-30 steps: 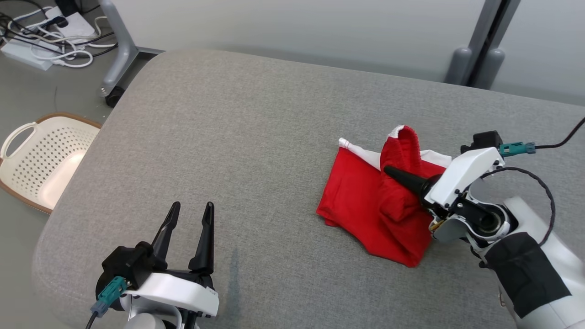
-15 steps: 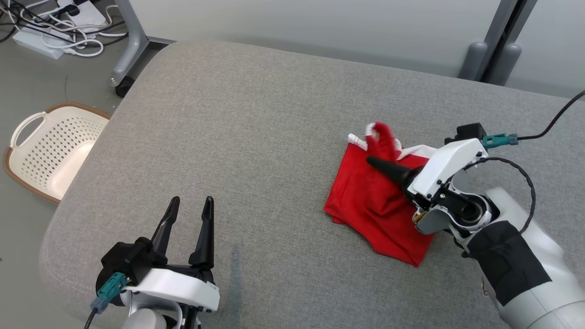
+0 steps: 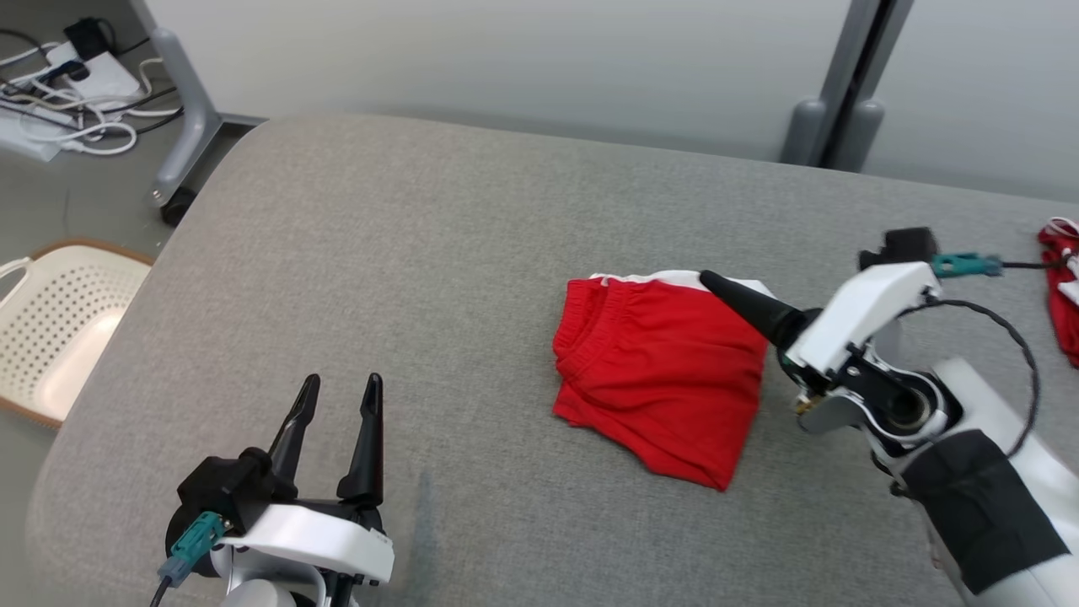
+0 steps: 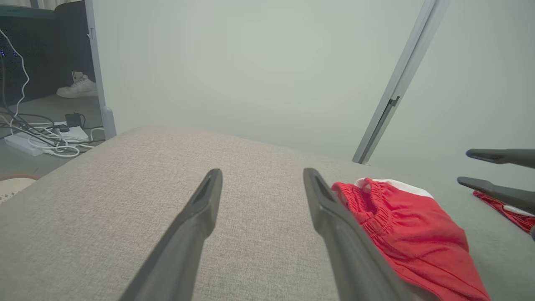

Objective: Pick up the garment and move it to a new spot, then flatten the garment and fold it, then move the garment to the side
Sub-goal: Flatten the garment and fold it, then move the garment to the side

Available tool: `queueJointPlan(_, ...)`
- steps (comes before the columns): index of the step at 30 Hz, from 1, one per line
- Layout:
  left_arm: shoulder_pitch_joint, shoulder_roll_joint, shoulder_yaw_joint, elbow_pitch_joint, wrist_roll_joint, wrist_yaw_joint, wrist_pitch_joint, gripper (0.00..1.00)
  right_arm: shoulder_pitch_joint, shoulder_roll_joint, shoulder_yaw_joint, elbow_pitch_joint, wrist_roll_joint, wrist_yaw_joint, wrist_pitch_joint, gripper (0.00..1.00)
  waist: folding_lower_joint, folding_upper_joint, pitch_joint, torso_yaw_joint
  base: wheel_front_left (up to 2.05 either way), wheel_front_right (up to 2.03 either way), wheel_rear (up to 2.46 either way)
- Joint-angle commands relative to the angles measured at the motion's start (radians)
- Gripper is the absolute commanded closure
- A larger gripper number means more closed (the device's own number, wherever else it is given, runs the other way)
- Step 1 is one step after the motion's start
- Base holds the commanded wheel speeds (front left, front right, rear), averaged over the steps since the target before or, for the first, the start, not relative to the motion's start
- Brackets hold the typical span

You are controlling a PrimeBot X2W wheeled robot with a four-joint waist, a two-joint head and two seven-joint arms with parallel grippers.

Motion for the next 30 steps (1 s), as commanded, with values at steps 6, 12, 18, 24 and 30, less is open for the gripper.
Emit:
queueJointPlan(6,0.01,0.013,0.003,-0.008,0.005,0.002,0.0,0.0,0.064,-0.069,0.033,-0.006,-0.059,0.002,-0.041,0.0,0.0,0.0,-0.027,-0.043,0.0,0.0,0.0)
queueJointPlan(12,0.002,0.016,-0.005,-0.015,0.003,0.002,0.004,0.0,0.057,-0.068,0.058,0.06,-0.088,0.002,-0.038,0.0,0.0,0.0,-0.019,-0.051,0.0,0.0,0.0)
queueJointPlan(18,-0.016,0.011,-0.017,-0.013,-0.002,-0.001,0.003,0.0,-0.006,-0.036,0.074,0.203,-0.09,0.002,0.022,0.0,0.0,0.0,0.009,-0.026,0.0,0.0,0.0)
queueJointPlan(24,-0.025,0.003,-0.023,-0.004,-0.009,0.0,0.001,0.0,-0.061,-0.002,0.069,0.313,-0.077,0.002,0.07,0.0,0.0,0.0,0.035,0.019,0.0,0.0,0.0)
queueJointPlan(30,-0.03,-0.005,-0.021,0.003,-0.011,-0.003,-0.001,0.0,-0.081,0.027,0.068,0.409,-0.073,0.001,0.083,0.0,0.0,0.0,0.055,0.057,0.0,0.0,0.0)
